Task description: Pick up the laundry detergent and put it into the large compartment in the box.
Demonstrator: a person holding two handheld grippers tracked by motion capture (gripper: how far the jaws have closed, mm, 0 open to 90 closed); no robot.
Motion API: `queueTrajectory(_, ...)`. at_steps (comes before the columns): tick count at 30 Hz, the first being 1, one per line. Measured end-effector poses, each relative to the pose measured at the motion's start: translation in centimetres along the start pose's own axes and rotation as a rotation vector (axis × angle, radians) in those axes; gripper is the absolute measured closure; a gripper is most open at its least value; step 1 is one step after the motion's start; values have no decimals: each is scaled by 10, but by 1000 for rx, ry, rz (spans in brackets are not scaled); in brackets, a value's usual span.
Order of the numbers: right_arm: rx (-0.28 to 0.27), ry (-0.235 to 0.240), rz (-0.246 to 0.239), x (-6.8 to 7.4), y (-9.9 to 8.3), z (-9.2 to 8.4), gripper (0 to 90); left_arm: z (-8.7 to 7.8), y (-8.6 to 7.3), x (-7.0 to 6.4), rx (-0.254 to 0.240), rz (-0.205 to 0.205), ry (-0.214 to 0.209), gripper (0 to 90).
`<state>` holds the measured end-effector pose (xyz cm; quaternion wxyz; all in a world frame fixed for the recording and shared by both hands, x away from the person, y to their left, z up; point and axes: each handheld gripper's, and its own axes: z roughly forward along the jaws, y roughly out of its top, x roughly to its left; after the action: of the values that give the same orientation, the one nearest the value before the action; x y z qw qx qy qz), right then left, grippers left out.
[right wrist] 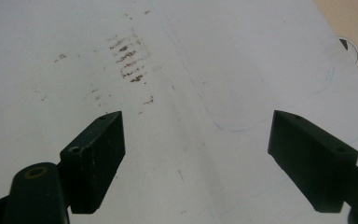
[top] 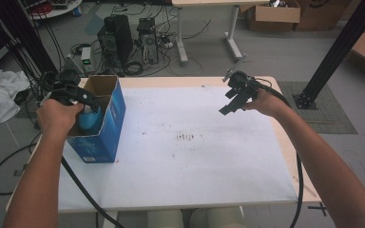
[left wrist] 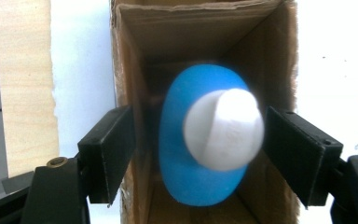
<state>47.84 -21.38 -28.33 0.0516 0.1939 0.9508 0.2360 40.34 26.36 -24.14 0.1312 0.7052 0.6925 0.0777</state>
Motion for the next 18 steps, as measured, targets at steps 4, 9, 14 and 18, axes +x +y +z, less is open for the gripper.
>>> queueTrajectory(4,-1,-2,-1,1,0,-2,187,-8,0,-1,-14,-2,-1,247)
queueTrajectory(9,-1,-5,1,2,-1,-4,187,-21,0,-5,-36,9,1,231)
queueTrajectory(14,-4,-5,-1,4,-1,-5,187,-29,-1,-8,-48,21,-6,215)
queueTrajectory(18,-5,-4,-1,4,-2,-6,186,-35,-2,-13,-47,43,-21,208)
